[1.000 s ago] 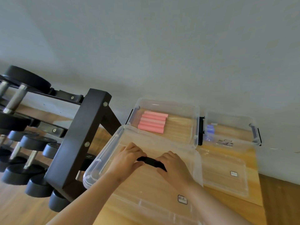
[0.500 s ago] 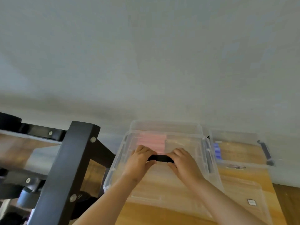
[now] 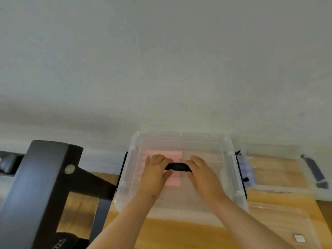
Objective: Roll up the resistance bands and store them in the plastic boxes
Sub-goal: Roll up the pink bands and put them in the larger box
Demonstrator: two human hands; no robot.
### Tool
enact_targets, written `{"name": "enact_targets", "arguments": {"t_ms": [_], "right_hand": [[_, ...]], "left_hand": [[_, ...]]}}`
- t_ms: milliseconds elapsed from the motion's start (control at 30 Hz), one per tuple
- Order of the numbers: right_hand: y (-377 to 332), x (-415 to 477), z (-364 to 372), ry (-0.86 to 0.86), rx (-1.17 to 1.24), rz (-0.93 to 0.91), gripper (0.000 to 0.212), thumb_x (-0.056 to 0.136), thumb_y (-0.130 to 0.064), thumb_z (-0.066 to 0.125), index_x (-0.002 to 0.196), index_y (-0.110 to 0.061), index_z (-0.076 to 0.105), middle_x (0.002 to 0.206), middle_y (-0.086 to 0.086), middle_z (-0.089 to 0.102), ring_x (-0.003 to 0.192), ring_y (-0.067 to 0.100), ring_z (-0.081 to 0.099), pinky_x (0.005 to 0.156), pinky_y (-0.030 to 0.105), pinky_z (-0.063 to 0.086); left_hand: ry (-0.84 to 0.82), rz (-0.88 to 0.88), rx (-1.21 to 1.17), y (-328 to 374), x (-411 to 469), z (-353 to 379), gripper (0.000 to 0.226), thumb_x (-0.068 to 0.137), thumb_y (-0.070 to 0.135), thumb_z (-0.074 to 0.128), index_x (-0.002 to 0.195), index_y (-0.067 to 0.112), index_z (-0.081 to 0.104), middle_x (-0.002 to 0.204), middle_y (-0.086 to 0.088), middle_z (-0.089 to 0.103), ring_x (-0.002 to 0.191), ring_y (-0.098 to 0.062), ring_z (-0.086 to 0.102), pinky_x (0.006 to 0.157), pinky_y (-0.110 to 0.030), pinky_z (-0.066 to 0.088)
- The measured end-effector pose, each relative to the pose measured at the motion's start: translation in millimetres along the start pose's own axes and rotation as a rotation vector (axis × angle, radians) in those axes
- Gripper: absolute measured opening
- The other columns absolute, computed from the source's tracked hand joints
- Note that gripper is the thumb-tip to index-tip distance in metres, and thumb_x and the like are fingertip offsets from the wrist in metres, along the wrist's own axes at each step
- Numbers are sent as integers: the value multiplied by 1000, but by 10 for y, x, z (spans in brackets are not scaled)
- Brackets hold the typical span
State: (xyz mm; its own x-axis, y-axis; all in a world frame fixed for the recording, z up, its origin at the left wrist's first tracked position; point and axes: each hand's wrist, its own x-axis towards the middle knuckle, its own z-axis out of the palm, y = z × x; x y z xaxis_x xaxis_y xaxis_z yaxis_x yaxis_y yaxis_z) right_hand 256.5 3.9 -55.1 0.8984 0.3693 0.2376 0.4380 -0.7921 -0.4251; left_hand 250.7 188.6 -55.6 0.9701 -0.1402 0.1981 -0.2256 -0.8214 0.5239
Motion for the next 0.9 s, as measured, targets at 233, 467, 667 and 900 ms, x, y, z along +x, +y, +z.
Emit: {"name": "enact_targets", "arguments": {"t_ms": [233,467,667,900], "right_hand": [[45,-41,63,35,46,-3,45,76,-2,74,116,-14,58,118,5,59,108,21,55,78,30,56],[-234,-315,152,44,-11,74,48,66,-2,82,109,-10,63,116,6,60,105,26,63,81,33,57],[-132,-455,-91,28,-147,29,54,80,-20,72,130,-10,54,136,9,55,128,29,50,108,46,39],[400,-969,-468,-75,-222,495,83,92,-62,4,151,-5,18,160,12,16,148,24,9,121,36,6]], "left_hand": [[25,13,-10,2,-27,1,26,81,12,72,106,18,68,99,3,65,102,-22,56,99,-54,40],[6,59,-43,16,-316,-148,37,71,6,79,106,16,69,102,0,65,103,-12,47,91,-50,49],[35,-114,-13,-19,-455,-448,48,84,23,72,129,20,54,140,1,47,131,-18,41,108,-35,38],[24,-755,-174,-318,-766,-695,58,93,45,51,138,11,37,129,-12,51,109,-27,55,90,-47,51]]}}
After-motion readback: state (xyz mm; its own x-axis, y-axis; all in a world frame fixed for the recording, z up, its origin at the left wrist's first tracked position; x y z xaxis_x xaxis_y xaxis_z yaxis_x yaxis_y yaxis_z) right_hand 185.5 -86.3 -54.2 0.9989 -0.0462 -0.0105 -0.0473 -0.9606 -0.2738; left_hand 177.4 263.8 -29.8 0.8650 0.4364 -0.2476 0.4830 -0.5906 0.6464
